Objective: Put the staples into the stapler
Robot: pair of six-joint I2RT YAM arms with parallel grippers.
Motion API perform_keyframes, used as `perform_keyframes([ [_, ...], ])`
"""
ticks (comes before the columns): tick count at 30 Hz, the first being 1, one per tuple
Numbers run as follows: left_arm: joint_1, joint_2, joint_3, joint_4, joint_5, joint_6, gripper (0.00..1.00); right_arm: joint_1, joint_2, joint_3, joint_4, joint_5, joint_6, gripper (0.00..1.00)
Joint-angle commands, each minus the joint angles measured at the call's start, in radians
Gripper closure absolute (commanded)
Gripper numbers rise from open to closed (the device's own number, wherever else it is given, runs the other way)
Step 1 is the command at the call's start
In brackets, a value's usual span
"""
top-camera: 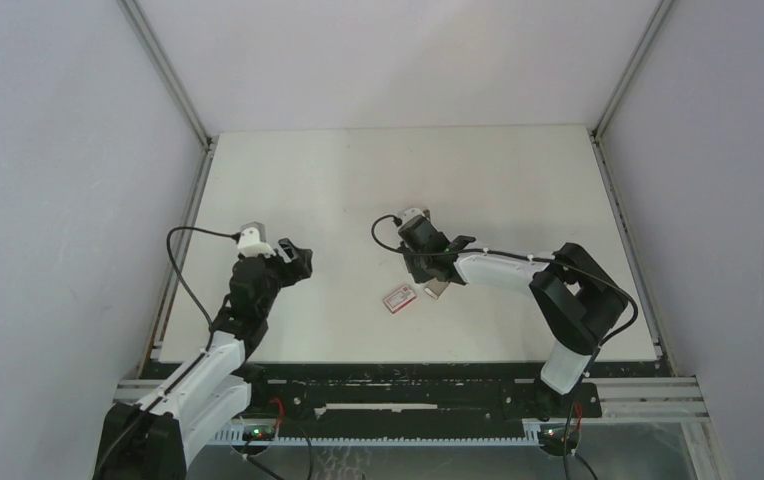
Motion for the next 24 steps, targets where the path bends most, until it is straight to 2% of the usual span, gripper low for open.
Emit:
perform_keyframes([
  [1,0.004,-0.001,-0.029,0.045,0.007,0.004,0.21,0.013,-0.057,0.002,0.022,0.05,0.066,0.89],
  [7,0.005,-0.006,-0.029,0.045,0.007,0.004,0.21,0.027,-0.036,0.002,0.088,0.082,0.071,0.89],
  [24,0.005,-0.012,-0.032,0.043,0.01,0.004,0.21,0.031,0.013,0.002,0.116,0.078,0.076,0.89],
])
